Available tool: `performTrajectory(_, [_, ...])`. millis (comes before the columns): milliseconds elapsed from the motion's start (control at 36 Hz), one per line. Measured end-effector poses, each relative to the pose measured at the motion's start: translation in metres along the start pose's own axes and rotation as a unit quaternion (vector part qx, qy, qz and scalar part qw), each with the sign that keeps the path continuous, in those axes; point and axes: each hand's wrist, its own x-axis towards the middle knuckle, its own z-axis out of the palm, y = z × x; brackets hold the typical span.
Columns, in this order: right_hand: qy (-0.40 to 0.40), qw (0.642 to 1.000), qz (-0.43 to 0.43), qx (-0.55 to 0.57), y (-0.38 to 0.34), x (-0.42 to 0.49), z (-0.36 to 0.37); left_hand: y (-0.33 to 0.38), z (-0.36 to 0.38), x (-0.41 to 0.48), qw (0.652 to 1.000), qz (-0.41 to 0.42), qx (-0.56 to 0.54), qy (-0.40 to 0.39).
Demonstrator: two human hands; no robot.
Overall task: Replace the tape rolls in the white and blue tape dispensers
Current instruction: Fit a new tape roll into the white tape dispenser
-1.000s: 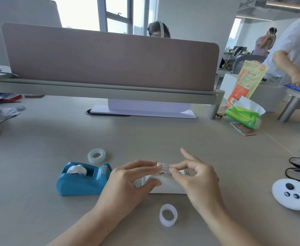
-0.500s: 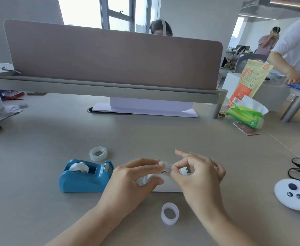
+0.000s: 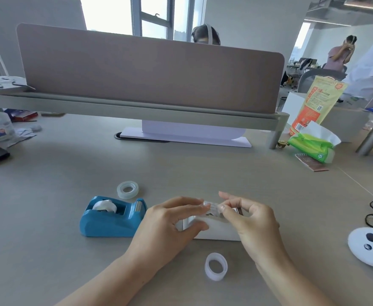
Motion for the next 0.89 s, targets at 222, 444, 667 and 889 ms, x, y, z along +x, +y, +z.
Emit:
performTrajectory(222, [-0.030,0.998,0.019,0.059,-0.004,0.000,0.001,0.000,0.000,-0.001,1.000,-0.005,-0.001,0.000])
performTrajectory(444, [0.012,0.996,0.047,0.081,-0.004,0.001,-0.001,0.005,-0.005,0.000,0.999,-0.018,0.035,-0.019])
performTrajectory(667, [0.011,0.982,0.096,0.162,0.001,0.012,-0.021,0.004,-0.006,0.001,0.999,-0.006,0.033,-0.026])
performTrajectory(889, [-0.011,0.980,0.123,0.159,0.005,0.018,-0.033,0.002,-0.004,0.000,0.999,0.016,0.026,-0.020])
